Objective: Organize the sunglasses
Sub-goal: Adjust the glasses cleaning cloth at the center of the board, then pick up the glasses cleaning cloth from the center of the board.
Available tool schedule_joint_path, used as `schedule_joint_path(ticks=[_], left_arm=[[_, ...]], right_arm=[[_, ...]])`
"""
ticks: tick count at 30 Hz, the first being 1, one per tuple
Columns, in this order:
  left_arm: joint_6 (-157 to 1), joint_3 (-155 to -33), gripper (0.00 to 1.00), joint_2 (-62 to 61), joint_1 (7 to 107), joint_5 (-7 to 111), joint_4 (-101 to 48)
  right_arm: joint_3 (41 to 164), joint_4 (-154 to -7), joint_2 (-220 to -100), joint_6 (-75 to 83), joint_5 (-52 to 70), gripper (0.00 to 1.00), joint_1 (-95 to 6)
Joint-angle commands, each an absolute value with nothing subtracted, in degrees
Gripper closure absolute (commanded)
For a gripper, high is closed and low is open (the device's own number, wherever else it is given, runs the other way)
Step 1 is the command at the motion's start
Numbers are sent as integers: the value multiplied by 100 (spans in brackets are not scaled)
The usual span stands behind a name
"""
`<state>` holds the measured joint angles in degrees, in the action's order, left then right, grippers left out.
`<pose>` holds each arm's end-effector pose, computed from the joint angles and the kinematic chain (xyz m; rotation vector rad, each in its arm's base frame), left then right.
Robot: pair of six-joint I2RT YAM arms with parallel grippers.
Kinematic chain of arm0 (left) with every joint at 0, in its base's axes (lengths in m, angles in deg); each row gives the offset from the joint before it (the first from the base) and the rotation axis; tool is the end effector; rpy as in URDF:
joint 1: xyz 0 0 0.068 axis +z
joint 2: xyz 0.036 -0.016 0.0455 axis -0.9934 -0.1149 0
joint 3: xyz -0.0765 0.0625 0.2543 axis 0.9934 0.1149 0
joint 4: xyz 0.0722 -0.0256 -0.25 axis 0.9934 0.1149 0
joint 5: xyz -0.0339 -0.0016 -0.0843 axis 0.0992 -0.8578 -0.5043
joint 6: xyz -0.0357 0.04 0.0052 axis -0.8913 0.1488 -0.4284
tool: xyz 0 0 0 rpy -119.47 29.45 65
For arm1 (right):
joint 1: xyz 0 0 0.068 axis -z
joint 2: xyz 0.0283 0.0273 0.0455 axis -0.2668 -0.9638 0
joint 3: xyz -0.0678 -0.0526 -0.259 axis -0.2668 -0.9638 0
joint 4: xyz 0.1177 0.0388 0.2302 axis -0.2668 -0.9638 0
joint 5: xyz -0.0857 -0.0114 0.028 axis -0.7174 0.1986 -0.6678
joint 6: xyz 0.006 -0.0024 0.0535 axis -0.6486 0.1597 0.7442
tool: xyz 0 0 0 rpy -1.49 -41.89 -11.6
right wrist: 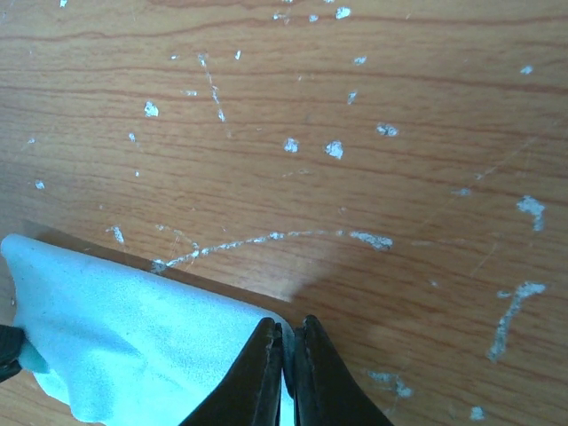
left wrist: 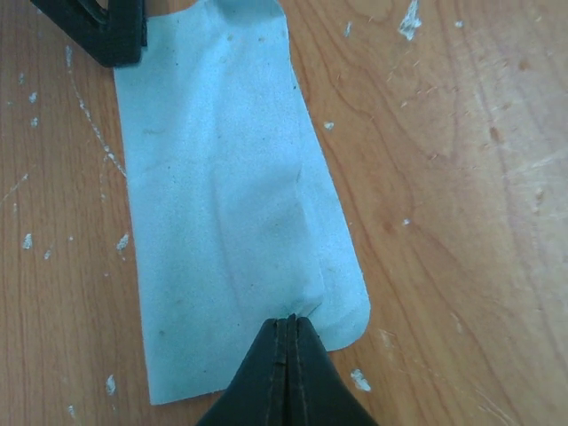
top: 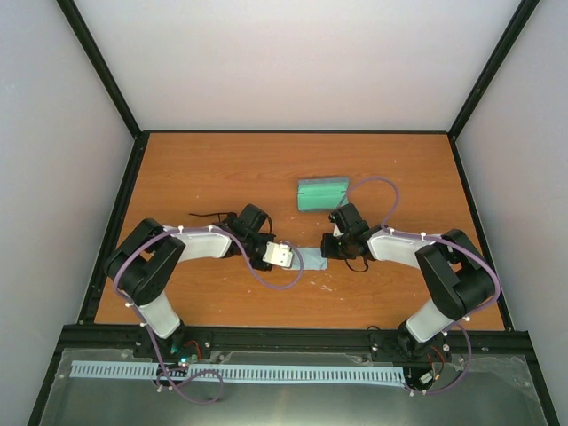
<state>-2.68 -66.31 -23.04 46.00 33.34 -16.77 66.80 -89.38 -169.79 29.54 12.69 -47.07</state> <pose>0.2307 -0.1966 0.1246 2.0389 1.4574 -0.4283 0.2342 0.1524 0.1306 -0.0536 2.7441 0.6195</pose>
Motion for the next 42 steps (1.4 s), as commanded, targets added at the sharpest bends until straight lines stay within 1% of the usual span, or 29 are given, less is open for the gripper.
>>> schedule_joint_path(ticks=[1,11,22,24,25,27,30,33,37,39,42], left_arm=[[-367,-6673,100,-2012,4549,3075,-1284],[-581,-6627,99,-2004,4529,2856,-1124],[-629,-6268,97,-1998,4449,2961,-1115],[-672,-6272,92,-1996,4449,2991,-1145],[-695,-6276,86,-1979,4447,2997,-1157],[-798,-6267,71,-1895,4448,3028,-1226],[-1046,-6218,59,-1691,4463,3063,-1449],[-1665,-6408,58,-1571,4654,2832,-1701],[-2648,-6989,57,-1633,5365,2031,-1650],[-3021,-7204,58,-1698,5601,1980,-1727],[-3309,-7450,61,-1875,5660,2283,-1757]], right_arm=[[6464,-9482,-17261,2938,1192,92,-4751],[6461,-9421,-17357,2928,1247,92,-4755],[6530,-9425,-17475,2878,1292,92,-4755],[6550,-9441,-17493,2863,1288,92,-4755],[6553,-9457,-17494,2859,1277,92,-4755],[6562,-9464,-17491,2853,1266,92,-4755],[6553,-9481,-17472,2855,1258,91,-4754],[6536,-9515,-17333,2851,1186,84,-4755],[6564,-9670,-17035,2796,983,74,-4755],[6606,-9765,-16925,2731,886,72,-4755],[6693,-9893,-16927,2619,815,70,-4755]])
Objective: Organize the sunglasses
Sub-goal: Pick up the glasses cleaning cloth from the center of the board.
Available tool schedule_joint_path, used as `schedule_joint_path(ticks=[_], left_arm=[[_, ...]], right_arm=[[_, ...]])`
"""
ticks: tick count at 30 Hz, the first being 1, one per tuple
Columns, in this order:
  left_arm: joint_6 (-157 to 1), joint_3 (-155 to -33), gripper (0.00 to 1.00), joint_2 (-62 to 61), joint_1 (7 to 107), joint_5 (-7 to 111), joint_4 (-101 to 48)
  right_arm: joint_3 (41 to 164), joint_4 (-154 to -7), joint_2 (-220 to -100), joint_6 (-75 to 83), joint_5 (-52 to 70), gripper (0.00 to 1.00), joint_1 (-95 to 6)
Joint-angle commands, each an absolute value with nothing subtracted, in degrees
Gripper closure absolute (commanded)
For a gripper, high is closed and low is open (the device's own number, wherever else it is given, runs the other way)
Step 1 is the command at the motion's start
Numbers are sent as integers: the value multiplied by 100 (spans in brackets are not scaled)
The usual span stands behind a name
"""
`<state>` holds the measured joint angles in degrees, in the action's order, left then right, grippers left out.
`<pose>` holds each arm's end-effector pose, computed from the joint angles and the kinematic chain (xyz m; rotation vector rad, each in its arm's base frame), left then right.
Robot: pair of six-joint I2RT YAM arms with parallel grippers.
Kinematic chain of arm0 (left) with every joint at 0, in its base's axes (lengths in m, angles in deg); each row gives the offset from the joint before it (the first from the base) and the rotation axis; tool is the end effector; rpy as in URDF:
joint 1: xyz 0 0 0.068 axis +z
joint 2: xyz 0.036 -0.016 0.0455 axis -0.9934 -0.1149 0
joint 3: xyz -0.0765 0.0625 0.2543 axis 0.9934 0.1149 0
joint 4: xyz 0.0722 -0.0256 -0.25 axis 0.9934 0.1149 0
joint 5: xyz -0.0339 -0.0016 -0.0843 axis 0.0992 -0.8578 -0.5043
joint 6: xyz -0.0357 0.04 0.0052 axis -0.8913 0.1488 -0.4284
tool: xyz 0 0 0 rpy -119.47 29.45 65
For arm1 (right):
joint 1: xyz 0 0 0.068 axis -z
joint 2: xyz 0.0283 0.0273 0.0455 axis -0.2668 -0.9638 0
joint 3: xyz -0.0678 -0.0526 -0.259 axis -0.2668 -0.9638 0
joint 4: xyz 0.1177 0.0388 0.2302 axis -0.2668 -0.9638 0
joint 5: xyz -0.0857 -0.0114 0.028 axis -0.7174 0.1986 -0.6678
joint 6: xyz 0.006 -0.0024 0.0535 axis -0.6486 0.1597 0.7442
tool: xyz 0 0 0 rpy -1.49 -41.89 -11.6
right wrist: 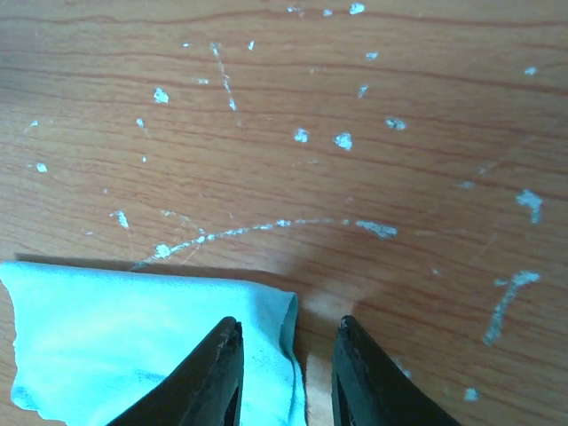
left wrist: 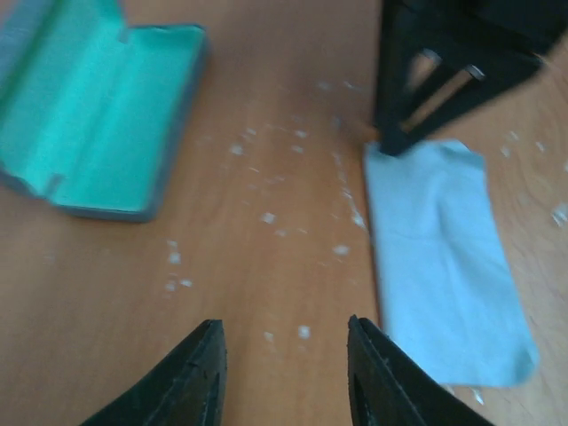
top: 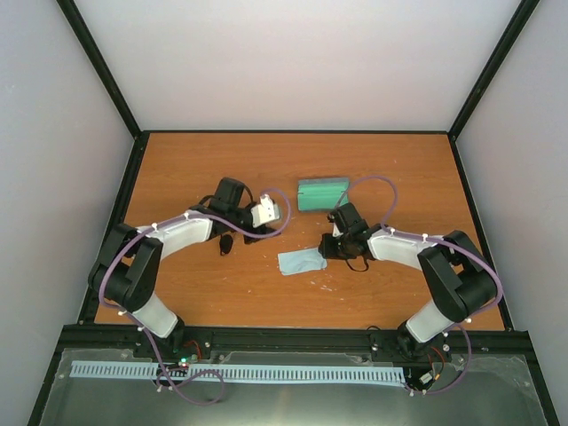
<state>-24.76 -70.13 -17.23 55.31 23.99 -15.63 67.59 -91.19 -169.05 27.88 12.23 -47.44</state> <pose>0.2644 -0.1650 0.1729 1.5575 1.7550 -0.6591 0.2335 0.1538 0.1358 -0.0985 2.7418 0.6007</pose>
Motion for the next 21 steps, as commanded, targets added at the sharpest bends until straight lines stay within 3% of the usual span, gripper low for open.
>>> schedule_joint_path(ticks=[1,7,13,21], left_arm=[[-3359,-7527,62,-1947,5660,2346,-1703],[-3649,-7698,65,-2222,5664,2623,-1373],[-3688,-7482,65,-2042,5660,2772,-1454],[-3619,-7414,65,-2180,5660,2947,-1454]], right_arm=[[6710,-9914,-16963,2588,813,69,-4761],[6827,-9908,-17209,2451,710,63,-5010],[6979,-9924,-17519,2404,698,64,-5105],[7202,-10213,-17905,2370,513,87,-5256]])
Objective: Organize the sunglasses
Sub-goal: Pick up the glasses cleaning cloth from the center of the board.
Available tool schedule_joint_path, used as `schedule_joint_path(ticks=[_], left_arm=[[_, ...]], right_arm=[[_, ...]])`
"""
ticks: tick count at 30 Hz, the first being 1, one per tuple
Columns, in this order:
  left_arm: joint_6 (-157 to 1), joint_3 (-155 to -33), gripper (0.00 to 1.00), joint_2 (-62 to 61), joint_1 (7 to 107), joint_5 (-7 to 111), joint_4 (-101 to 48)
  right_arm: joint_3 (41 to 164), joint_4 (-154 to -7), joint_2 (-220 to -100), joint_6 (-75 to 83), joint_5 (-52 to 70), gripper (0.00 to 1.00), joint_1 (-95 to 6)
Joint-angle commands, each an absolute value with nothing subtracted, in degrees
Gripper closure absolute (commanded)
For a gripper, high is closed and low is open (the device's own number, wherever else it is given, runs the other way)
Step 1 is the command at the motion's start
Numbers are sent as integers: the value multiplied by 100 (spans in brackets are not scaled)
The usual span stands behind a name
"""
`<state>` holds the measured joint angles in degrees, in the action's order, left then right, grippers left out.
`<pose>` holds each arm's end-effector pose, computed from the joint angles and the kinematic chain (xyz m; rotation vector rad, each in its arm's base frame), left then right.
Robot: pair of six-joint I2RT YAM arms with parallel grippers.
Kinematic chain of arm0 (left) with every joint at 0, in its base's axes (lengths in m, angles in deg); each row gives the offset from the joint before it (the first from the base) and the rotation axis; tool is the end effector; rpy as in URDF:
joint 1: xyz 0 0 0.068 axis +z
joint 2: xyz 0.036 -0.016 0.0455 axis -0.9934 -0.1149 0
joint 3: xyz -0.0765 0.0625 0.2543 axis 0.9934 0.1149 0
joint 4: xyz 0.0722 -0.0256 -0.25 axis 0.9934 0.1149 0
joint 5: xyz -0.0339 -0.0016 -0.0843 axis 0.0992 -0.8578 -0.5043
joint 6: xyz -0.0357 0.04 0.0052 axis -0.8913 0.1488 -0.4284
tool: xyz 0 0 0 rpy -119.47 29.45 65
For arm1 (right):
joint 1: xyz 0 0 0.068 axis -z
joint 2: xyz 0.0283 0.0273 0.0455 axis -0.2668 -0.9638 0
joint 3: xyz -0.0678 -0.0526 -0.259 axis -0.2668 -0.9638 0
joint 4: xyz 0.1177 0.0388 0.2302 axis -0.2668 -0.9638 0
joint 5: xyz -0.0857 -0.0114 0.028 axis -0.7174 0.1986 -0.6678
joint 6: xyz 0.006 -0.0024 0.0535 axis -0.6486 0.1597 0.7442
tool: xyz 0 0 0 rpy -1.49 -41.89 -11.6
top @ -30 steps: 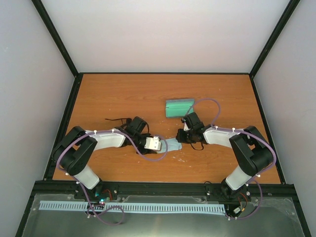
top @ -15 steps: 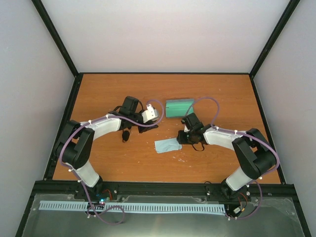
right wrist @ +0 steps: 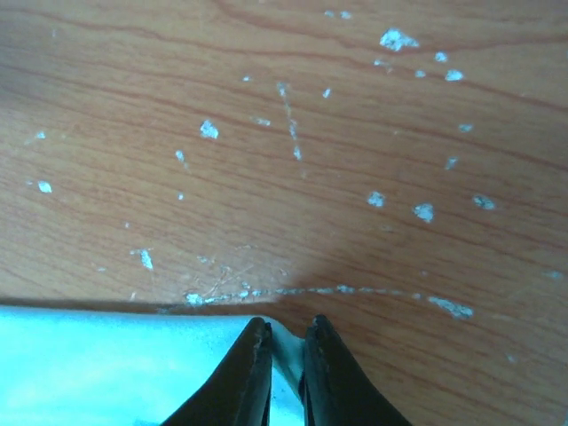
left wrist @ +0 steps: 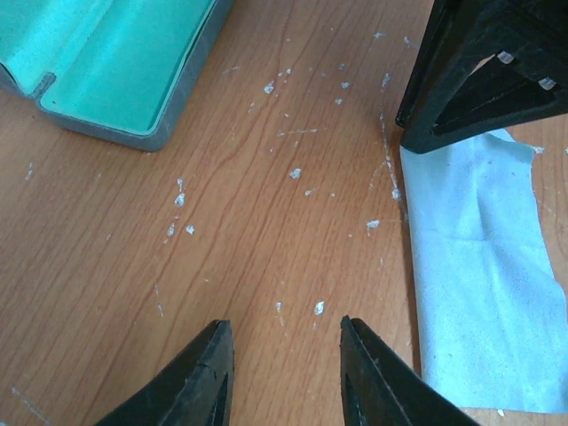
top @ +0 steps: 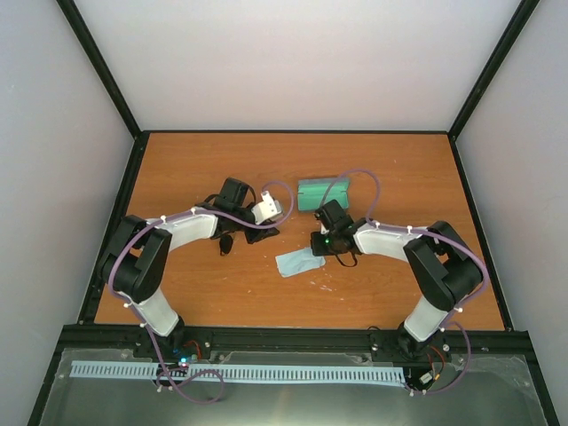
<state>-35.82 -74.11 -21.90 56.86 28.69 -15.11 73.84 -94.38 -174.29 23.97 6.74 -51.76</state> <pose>0.2871 -0.1642 0.1662 1.3575 1.9964 -0.6470 0.2420 0.1820 0.1358 -0.2589 2.7408 0.4625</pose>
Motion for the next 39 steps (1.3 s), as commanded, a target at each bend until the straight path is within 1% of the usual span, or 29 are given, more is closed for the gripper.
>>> schedule_joint_path(ticks=[1,3,5,12,23,28,33,39], left_arm=[[-3597,-7423,65,-2199,5660,2937,-1410],[-3537,-7442,63,-2252,5644,2867,-1302],[-3461,-7470,61,-2324,5557,2827,-1139],[-3354,-7427,62,-2563,4997,3124,-870],[-3411,-7237,61,-2516,4974,3687,-968],[-3393,-7189,61,-2550,4944,3674,-918],[-3369,-7143,68,-2572,4899,3700,-876],[-3401,-7068,67,-2492,4855,3605,-779]], right_arm=[[7203,-10232,-17939,2375,506,91,-5263],[7184,-10246,-17955,2399,502,97,-5265],[7154,-10264,-17920,2454,419,97,-5265],[7160,-10239,-17820,2664,293,97,-5265],[7142,-10145,-17828,2685,322,97,-5261],[7134,-10133,-17830,2676,344,97,-5259],[7125,-10124,-17825,2695,338,97,-5263],[7134,-10124,-17802,2715,328,97,-5265]])
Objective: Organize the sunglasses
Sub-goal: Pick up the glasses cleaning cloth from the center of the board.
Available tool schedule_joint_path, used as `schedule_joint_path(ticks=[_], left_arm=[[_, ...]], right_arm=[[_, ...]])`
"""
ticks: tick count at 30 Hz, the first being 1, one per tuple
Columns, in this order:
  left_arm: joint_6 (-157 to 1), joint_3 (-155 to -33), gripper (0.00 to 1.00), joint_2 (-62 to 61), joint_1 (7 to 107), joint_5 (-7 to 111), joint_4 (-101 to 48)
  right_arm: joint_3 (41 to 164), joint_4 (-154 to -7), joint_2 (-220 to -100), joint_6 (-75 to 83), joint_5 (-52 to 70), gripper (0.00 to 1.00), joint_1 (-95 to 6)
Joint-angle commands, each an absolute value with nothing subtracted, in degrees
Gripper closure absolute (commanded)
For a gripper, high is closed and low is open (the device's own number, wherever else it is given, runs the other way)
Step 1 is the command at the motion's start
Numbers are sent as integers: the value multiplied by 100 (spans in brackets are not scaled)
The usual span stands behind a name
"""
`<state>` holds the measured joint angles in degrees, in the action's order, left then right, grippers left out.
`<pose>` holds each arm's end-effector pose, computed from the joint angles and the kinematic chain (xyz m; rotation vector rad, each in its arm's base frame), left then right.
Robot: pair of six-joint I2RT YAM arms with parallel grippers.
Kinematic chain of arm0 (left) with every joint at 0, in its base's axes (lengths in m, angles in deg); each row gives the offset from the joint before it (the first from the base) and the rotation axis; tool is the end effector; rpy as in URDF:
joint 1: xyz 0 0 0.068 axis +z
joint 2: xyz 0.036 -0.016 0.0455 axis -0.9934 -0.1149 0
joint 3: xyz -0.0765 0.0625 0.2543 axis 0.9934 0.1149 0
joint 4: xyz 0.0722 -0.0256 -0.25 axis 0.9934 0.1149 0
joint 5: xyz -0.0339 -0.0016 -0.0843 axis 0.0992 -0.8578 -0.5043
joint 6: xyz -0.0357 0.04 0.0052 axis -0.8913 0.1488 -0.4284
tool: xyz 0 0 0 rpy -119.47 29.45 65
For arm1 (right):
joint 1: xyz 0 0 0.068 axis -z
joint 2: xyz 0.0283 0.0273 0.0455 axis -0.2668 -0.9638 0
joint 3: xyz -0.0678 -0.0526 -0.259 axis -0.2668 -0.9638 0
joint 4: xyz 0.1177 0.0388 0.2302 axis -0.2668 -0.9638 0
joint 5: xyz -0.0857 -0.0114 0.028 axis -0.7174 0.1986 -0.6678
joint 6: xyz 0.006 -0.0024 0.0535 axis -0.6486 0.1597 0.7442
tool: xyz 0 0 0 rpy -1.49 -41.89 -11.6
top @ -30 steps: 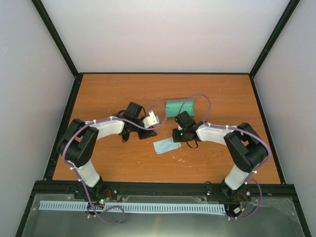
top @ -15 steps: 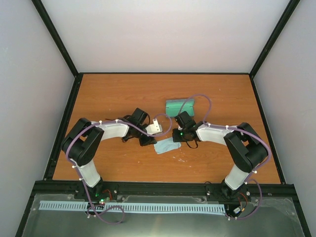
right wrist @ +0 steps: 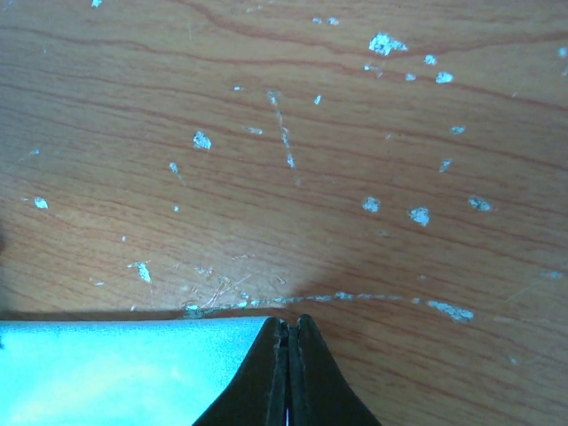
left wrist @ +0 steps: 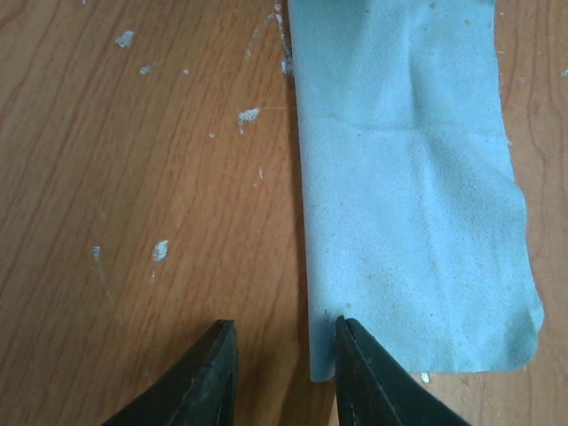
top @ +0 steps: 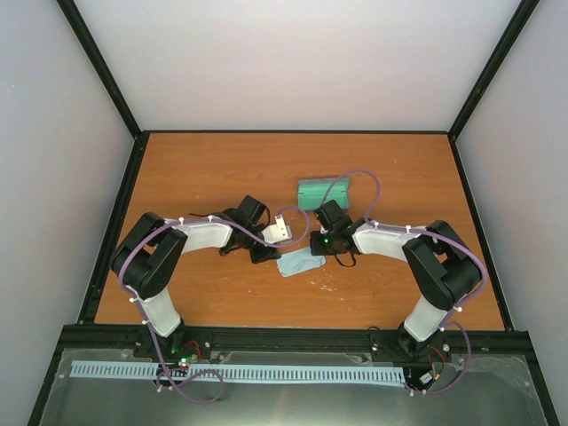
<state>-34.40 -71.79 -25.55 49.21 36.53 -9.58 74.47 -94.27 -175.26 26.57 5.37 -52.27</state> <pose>0.2530 -0.1892 0.1289 1.5613 2.1438 -0.5653 0.2434 0.1854 0.1339 -0.2009 2.7479 0.4453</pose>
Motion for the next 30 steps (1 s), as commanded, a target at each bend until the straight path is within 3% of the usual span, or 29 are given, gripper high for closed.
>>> schedule_joint_path(ticks=[1,8,16,30], left_arm=[[-3402,-7038,68,-2475,4847,3598,-771],[-3438,-6866,78,-2453,4795,3549,-773],[-3521,-6761,99,-2516,4640,3468,-820],[-3542,-7164,100,-2407,4638,3803,-1287]], right_arm=[[7141,-10124,-17806,2714,329,97,-5267],[7133,-10141,-17798,2717,329,97,-5264],[7133,-10117,-17794,2734,355,97,-5265],[7038,-10029,-17416,2927,-242,97,-5257]])
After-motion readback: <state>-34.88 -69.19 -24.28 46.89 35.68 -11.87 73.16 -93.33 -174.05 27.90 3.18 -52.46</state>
